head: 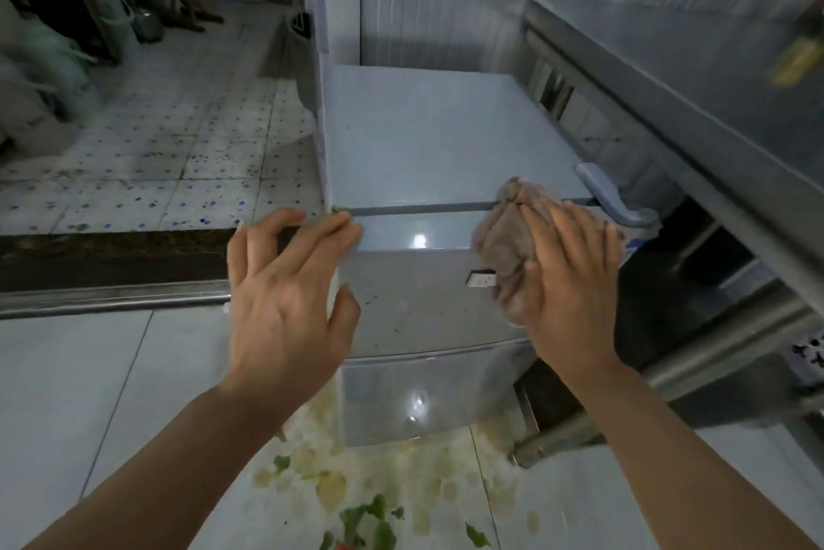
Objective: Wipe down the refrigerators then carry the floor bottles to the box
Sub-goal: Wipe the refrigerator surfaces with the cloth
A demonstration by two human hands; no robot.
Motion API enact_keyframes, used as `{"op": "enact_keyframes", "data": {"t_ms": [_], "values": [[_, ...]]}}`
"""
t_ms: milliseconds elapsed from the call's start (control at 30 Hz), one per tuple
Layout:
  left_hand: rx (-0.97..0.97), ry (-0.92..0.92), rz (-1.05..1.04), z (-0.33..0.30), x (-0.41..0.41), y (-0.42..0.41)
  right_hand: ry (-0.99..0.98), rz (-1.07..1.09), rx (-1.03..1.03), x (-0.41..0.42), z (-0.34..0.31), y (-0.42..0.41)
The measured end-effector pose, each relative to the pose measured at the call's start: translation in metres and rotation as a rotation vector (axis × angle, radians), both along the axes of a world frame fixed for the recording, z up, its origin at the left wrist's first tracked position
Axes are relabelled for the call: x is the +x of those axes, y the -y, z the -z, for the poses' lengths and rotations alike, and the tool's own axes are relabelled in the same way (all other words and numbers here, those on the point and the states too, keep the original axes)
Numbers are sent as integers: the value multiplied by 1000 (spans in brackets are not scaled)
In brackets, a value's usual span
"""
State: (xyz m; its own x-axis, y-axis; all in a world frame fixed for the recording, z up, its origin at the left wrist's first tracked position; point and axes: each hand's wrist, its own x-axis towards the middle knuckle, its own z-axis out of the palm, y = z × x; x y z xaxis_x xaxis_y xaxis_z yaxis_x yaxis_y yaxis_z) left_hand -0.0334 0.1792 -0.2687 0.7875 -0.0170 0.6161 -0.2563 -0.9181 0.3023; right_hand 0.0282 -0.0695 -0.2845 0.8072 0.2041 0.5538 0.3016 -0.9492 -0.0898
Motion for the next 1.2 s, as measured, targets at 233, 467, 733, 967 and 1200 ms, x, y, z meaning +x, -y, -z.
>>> {"op": "enact_keyframes", "data": {"t_ms": [233, 467, 733, 967, 1200], "values": [[136, 203, 65, 21, 19, 68, 295, 14, 260, 12, 35, -8], [144, 409, 6, 45, 34, 67, 458, -46, 383, 37, 67, 40], [124, 470, -50, 54, 38, 75, 508, -135, 547, 58, 70, 57], [93, 488, -37, 56, 39, 79, 266, 108, 364, 44, 181, 59], [207, 456, -48, 59, 26, 35, 414, 160, 229, 51, 113, 56]]}}
